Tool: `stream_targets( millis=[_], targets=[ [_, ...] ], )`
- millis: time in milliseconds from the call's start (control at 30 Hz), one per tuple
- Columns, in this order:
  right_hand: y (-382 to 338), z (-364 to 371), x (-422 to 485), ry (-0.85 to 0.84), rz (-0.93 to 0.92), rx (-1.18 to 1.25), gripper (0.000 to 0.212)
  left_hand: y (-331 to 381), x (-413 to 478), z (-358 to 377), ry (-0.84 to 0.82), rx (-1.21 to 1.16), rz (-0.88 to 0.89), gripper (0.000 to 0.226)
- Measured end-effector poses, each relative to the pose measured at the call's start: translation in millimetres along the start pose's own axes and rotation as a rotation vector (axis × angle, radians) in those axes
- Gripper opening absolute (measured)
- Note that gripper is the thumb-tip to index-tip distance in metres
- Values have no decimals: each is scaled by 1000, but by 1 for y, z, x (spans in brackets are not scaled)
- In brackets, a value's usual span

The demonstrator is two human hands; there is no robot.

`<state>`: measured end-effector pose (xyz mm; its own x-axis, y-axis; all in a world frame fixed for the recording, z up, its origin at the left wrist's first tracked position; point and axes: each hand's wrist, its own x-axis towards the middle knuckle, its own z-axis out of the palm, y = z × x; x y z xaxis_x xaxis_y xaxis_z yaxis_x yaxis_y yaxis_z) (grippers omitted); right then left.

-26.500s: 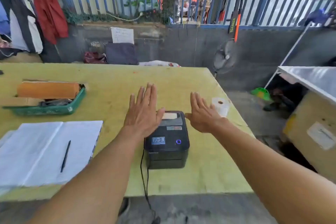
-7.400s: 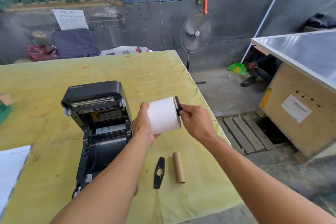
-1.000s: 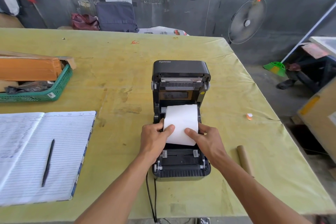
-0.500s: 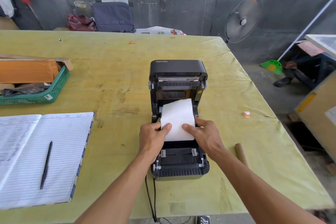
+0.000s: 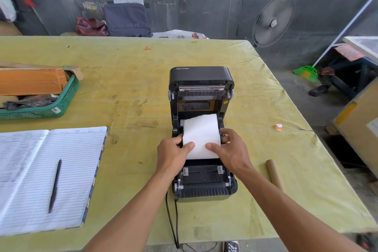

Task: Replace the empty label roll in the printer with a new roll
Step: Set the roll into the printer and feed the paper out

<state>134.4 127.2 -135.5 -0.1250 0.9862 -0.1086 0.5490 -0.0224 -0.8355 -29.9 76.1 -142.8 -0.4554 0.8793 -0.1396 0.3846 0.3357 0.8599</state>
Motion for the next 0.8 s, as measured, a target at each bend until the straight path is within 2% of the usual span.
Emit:
stream_targets(
  millis=[100, 167, 300, 400, 567, 700, 800],
  targets=[
    [-3, -4, 5, -18, 4, -125, 82, 6, 3, -3, -1, 71, 20, 48],
    [-8, -8, 9, -53, -5, -226, 89, 13, 9, -7, -22, 160, 42, 70],
    [-20, -15, 18, -119, -105, -465, 100, 26, 22, -16, -161, 251, 52, 100],
    [-32, -17, 21, -158, -252, -677, 102, 27, 24, -18, -231, 298, 78, 106],
    [-39, -13, 22, -183, -470, -926, 108, 31, 23, -17, -262, 551, 275, 117],
    [-35, -9, 20, -212, -503, -969, 115, 39, 26, -15, -284, 737, 380, 134],
    [-30, -9, 19, -215, -495, -910, 109, 35, 24, -9, -247, 815, 389, 135]
  ],
)
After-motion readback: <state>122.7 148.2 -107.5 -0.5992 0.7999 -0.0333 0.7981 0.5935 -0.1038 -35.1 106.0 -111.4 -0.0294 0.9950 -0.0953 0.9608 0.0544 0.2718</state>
